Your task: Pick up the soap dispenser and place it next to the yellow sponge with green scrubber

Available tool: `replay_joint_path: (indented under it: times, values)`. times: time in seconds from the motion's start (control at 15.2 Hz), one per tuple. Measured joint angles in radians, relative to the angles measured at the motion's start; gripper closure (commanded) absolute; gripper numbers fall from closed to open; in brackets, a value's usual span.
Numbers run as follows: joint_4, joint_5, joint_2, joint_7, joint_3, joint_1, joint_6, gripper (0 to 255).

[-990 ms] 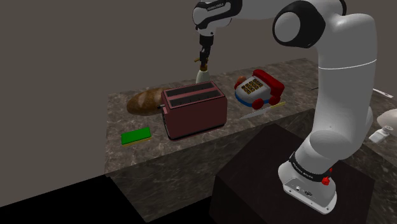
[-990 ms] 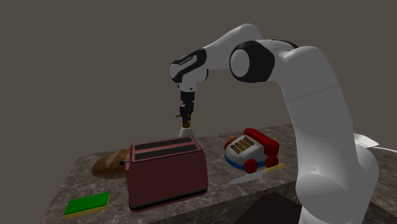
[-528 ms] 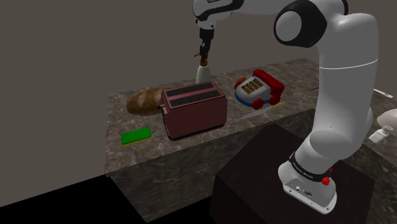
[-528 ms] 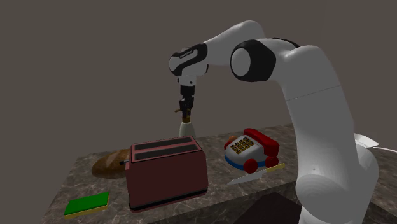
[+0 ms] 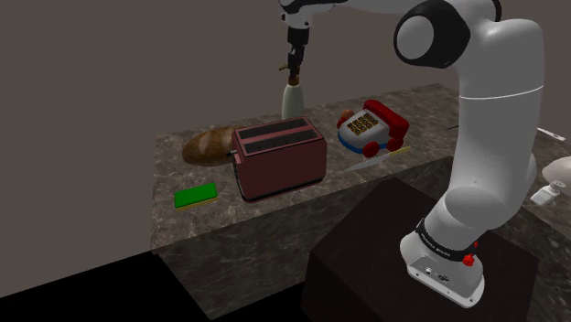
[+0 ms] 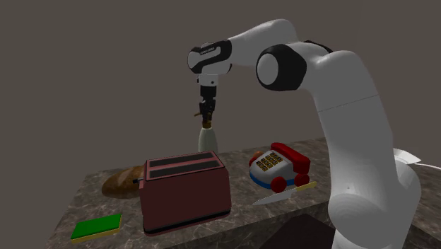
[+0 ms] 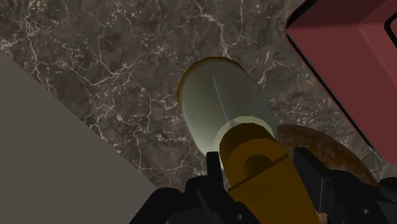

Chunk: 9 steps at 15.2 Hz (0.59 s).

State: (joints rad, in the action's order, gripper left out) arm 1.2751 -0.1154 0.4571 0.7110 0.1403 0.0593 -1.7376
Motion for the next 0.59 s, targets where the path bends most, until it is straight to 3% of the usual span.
replay_joint_path:
  times: [0.2, 0.59]
  values:
    - [-0.045, 0.0, 0.004, -0.005, 0.0, 0.0, 0.042, 255]
    - [0.059, 0.02, -0.075, -0.102, -0.025, -0.08, 0.01, 255]
